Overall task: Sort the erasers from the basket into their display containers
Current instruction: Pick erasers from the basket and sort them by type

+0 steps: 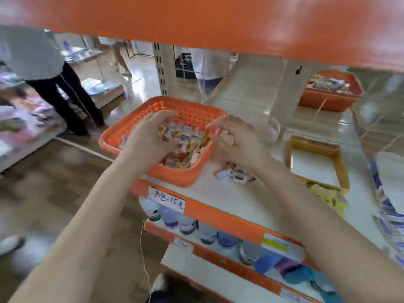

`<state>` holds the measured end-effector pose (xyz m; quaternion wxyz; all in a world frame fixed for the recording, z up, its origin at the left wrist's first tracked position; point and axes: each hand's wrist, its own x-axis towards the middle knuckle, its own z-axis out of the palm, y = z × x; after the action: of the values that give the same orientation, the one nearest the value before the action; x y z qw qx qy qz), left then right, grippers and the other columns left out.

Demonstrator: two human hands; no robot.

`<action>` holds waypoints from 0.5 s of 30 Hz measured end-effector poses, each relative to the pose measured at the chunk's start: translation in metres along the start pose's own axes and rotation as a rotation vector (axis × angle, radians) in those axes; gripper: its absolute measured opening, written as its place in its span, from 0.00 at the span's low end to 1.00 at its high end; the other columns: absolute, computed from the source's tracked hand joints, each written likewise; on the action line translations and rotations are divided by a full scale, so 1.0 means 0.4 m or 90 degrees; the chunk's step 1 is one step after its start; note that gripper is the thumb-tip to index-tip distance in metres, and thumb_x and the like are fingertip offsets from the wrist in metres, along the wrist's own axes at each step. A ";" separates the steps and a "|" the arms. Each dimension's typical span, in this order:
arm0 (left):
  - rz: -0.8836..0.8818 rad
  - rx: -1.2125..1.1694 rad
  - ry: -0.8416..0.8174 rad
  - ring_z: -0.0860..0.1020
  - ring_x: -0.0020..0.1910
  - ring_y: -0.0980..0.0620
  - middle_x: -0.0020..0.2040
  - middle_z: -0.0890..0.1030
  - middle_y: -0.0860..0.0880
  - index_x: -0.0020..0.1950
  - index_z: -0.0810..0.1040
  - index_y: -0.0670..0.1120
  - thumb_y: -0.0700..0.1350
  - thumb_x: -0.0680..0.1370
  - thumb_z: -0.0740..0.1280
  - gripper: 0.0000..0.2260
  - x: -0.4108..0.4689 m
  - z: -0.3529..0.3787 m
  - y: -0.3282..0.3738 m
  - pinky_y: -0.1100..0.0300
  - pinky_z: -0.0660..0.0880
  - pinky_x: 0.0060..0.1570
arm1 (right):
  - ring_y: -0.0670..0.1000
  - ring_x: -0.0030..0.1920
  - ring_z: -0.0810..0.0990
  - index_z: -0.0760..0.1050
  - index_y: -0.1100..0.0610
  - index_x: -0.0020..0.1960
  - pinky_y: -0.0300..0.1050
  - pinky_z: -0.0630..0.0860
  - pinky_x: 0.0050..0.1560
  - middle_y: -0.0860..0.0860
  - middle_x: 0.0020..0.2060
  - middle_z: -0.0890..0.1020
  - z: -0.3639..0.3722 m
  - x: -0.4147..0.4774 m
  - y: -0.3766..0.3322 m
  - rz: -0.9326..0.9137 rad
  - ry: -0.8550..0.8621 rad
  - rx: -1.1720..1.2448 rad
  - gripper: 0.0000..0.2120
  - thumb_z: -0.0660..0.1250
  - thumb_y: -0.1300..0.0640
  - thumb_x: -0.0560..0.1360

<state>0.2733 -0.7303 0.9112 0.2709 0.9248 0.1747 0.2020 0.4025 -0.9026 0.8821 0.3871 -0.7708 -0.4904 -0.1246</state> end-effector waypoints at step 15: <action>0.058 0.184 -0.237 0.75 0.57 0.53 0.59 0.77 0.54 0.64 0.76 0.53 0.46 0.75 0.70 0.18 0.127 -0.072 -0.182 0.57 0.71 0.58 | 0.50 0.60 0.73 0.72 0.49 0.66 0.41 0.66 0.54 0.50 0.63 0.75 0.132 0.207 -0.017 0.130 -0.409 -0.220 0.22 0.69 0.52 0.74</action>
<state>0.2877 -0.6384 0.9060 0.1538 0.9822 0.1071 0.0130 0.4272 -0.8085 0.8971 0.0883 -0.8694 -0.4792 0.0815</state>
